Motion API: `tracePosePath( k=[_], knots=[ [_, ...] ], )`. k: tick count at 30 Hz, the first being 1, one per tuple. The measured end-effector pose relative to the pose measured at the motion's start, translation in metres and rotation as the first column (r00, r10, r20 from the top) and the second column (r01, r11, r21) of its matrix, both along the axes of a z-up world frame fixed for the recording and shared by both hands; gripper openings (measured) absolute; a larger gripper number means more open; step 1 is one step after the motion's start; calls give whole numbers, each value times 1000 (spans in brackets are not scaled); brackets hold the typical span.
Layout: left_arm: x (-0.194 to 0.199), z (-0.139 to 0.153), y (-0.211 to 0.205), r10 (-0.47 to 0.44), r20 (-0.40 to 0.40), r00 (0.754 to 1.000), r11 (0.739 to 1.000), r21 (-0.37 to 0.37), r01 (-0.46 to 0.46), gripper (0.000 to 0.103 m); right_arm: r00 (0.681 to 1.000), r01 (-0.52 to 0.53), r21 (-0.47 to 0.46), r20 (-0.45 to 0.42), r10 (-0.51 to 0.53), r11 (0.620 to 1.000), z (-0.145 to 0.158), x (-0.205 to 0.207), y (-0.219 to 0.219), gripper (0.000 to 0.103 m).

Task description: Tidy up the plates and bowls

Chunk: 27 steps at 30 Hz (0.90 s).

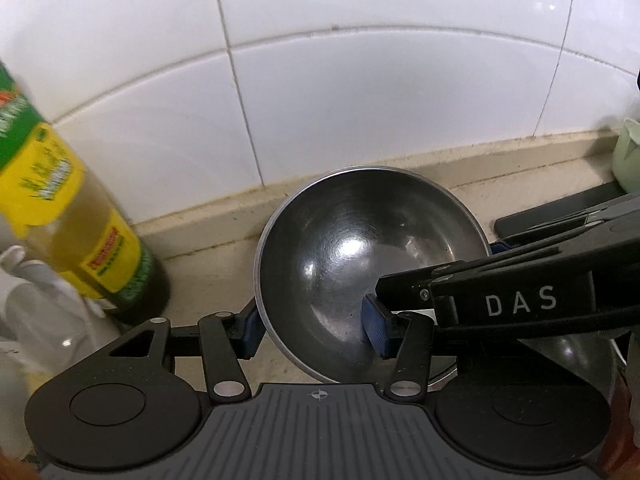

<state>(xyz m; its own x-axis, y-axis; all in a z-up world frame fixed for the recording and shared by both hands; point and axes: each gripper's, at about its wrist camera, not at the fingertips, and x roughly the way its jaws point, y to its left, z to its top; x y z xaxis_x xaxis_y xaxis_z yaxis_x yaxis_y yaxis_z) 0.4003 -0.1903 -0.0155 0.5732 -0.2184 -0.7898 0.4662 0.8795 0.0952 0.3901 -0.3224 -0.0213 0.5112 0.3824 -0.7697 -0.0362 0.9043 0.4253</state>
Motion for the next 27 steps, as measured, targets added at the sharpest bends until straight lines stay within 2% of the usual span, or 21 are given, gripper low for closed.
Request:
tracePosePath(
  k=[6, 12, 18, 27],
  knots=[
    [-28, 21, 13, 10, 25, 1000, 1000, 0, -10, 58, 1000, -20, 2, 21, 20, 1000, 27, -24, 13, 40],
    [-64, 29, 26, 15, 24, 1000, 1000, 17, -16, 59, 999, -43, 3, 7, 43, 999, 40, -52, 26, 40],
    [-87, 17, 37, 21, -16, 1000, 999, 28, -21, 59, 997, -70, -15, -45, 70, 997, 33, -74, 44, 40],
    [-89, -6, 49, 50, -66, 997, 997, 57, -46, 59, 988, -107, -24, -117, 104, 994, 9, -79, 60, 40]
  ],
)
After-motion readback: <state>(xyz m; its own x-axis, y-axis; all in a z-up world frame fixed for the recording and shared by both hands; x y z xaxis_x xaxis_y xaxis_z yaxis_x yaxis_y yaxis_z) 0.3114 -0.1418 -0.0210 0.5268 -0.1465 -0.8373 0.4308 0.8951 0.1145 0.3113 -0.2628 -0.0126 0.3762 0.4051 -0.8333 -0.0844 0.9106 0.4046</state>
